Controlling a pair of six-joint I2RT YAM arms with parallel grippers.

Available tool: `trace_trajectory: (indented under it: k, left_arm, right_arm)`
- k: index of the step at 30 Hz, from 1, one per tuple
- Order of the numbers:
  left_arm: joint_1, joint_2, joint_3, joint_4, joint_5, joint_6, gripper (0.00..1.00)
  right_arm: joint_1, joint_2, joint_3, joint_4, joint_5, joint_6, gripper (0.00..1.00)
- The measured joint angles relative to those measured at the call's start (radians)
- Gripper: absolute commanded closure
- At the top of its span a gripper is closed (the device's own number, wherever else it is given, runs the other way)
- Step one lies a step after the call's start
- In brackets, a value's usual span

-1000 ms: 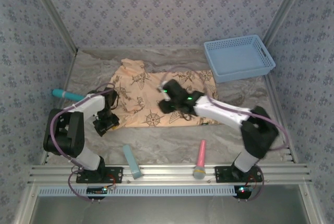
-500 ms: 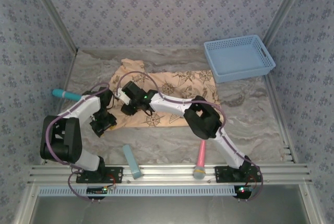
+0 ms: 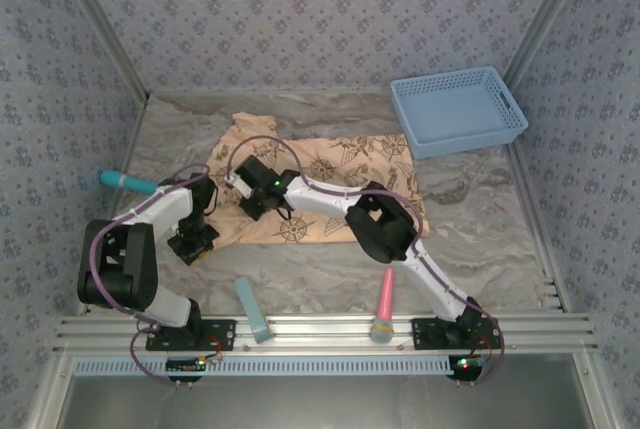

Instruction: Fold the inside-out t-shirt

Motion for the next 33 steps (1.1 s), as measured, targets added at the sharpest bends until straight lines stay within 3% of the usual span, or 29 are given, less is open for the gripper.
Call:
trace_trajectory:
  k: [5, 11, 14, 16, 22, 29, 33]
  left_arm:
    - [0.003, 0.001, -0.014, 0.001, -0.023, 0.003, 0.82]
    - [0.005, 0.006, -0.016, 0.017, -0.022, 0.015, 0.84]
    - [0.005, 0.006, -0.016, 0.019, -0.017, 0.024, 0.85]
    - [0.005, 0.002, -0.015, 0.018, -0.007, 0.031, 0.84]
    - [0.000, -0.084, 0.023, -0.028, 0.016, 0.057, 0.84]
    - [-0.118, -0.126, 0.153, -0.053, 0.014, 0.100, 0.81]
    - [-0.161, -0.116, 0.186, -0.025, 0.012, 0.130, 0.78]
  right_arm:
    - [-0.077, 0.000, 0.000, 0.017, -0.037, 0.069, 1.00]
    - [-0.186, 0.013, 0.066, 0.015, -0.117, 0.148, 0.83]
    - [-0.231, 0.013, 0.084, 0.015, -0.120, 0.222, 0.79]
    - [-0.257, 0.013, 0.082, 0.013, -0.121, 0.266, 0.67]
    - [-0.295, -0.077, -0.075, 0.007, -0.133, 0.315, 0.57]
    - [-0.177, -0.311, -0.282, 0.057, -0.160, 0.310, 0.69]
    - [-0.086, -0.333, -0.323, 0.151, -0.205, 0.343, 0.89]
